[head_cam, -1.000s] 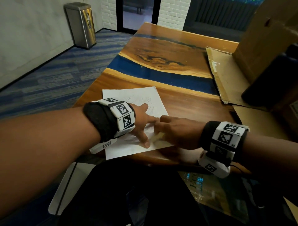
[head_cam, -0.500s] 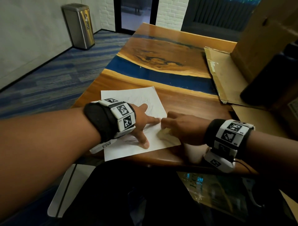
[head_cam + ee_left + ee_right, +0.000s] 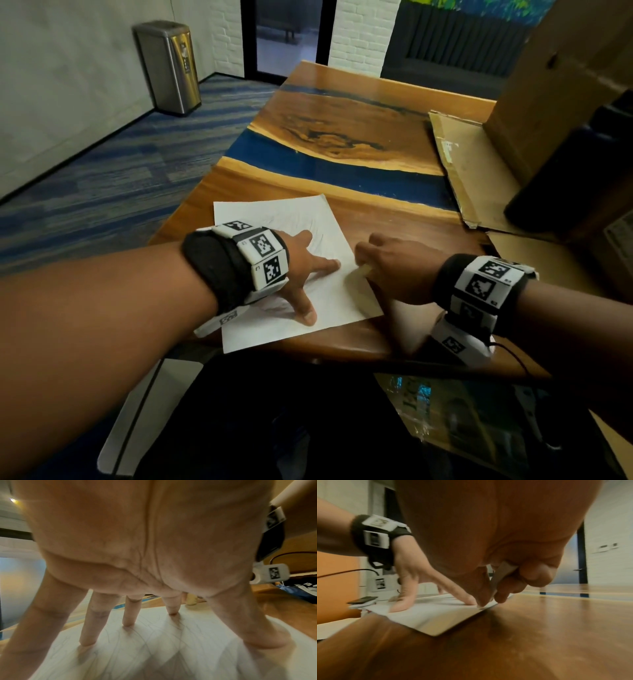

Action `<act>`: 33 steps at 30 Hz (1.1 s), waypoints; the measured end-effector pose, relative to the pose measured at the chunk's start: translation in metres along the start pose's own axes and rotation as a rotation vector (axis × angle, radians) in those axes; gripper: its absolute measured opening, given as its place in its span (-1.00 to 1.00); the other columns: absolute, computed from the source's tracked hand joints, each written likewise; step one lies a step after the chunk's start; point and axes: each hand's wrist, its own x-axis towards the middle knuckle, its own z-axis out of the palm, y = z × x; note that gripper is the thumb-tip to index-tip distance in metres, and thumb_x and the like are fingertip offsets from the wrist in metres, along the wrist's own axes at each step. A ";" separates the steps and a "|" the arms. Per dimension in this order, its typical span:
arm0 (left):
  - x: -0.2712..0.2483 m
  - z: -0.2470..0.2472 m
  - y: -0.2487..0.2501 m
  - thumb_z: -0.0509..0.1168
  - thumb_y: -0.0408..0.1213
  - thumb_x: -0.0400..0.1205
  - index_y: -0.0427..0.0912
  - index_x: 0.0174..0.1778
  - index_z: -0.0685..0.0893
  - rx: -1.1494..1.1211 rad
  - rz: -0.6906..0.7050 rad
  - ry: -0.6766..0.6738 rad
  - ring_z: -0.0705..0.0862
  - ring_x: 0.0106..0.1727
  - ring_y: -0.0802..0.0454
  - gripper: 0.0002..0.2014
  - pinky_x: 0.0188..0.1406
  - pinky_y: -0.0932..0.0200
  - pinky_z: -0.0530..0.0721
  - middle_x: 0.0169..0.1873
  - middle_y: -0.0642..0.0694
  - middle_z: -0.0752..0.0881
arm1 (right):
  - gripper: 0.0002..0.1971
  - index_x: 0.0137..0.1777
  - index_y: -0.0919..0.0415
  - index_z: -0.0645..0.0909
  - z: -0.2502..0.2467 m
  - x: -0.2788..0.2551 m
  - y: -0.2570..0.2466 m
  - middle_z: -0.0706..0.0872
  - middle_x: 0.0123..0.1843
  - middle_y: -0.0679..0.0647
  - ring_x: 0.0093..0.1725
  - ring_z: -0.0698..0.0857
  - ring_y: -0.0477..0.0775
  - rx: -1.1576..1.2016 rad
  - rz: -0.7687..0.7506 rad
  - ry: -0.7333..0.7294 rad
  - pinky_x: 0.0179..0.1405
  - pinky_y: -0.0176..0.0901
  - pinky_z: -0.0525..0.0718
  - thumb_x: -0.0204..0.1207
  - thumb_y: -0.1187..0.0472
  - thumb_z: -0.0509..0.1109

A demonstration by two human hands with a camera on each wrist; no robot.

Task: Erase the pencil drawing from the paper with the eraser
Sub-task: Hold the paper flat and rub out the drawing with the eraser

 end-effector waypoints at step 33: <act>-0.010 0.017 -0.007 0.48 0.54 0.13 0.41 0.64 0.10 -0.092 0.047 0.064 0.39 0.48 -0.26 0.16 0.32 -0.29 0.58 0.57 -0.16 0.20 | -0.82 0.07 0.14 0.68 -0.005 0.008 -0.014 0.72 -0.16 0.02 -0.22 0.67 0.01 0.750 0.145 -0.102 -0.32 -0.27 0.66 0.69 0.05 0.33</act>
